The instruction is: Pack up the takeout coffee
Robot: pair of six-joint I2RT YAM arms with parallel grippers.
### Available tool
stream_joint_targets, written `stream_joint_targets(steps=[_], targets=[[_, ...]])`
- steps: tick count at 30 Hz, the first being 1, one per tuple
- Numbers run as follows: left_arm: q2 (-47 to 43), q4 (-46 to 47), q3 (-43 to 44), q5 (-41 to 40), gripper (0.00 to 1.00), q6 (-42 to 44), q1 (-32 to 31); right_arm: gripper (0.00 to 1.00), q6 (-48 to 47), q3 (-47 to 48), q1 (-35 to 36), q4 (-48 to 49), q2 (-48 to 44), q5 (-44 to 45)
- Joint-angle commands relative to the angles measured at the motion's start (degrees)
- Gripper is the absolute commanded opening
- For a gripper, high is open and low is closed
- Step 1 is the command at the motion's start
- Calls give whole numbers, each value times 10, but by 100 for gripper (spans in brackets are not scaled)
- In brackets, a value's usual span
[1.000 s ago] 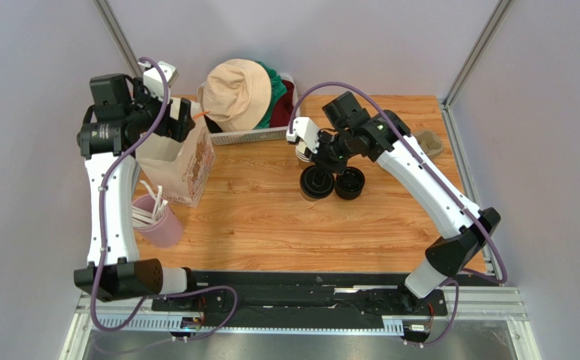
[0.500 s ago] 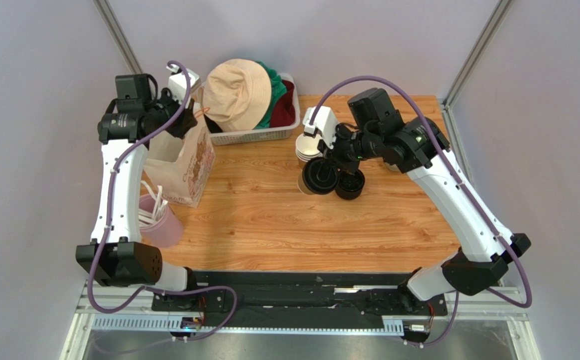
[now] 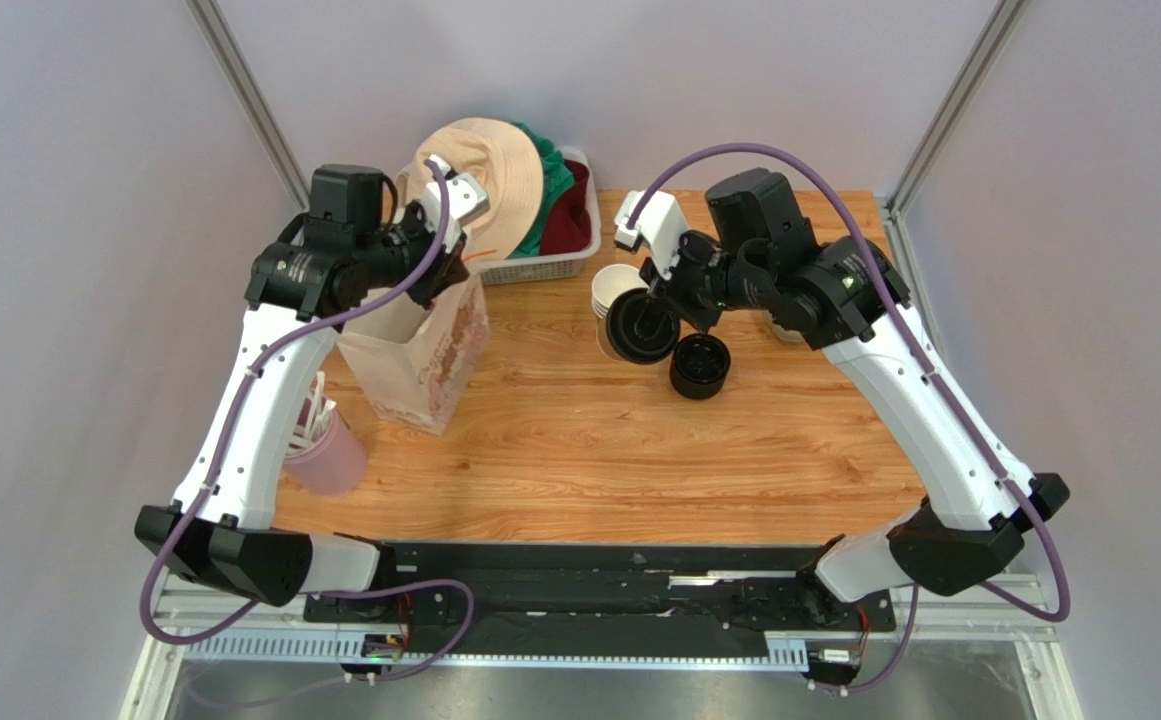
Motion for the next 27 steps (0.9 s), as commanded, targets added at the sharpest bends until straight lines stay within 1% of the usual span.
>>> stream_joint_targets(steps=[1,5,13,16,17,19,20,21,22,24,25,26,27], targets=[[-27,-13,15,2,0,-36,-40,0,23,23,-12,42,-28,47],[-23,-28,33,10,0,-51,-85,0,30,33,-30,49,-37,59],[-31,-37,29,43,0,-69,-169,0,39,47,-65,75,-70,105],[-31,-38,37,70,1,-70,-177,0,51,60,-68,83,-66,109],[-31,-38,39,84,12,-70,-177,0,55,62,-68,86,-64,109],[-29,-39,42,101,26,-66,-178,0,71,63,-68,96,-57,109],[-29,-37,42,114,35,-65,-178,0,76,63,-68,102,-55,127],[-29,-37,48,121,40,-65,-178,0,80,64,-68,106,-50,128],[-29,-37,50,124,51,-65,-178,0,88,65,-68,114,-46,129],[-29,-34,60,121,67,-66,-178,0,95,79,-69,121,-32,126],[-29,-34,63,119,80,-66,-178,0,102,86,-68,120,-26,118],[-31,-31,68,108,87,-66,-178,0,108,104,-68,120,-20,118],[-34,-25,71,102,92,-65,-178,0,114,111,-67,120,-7,118]])
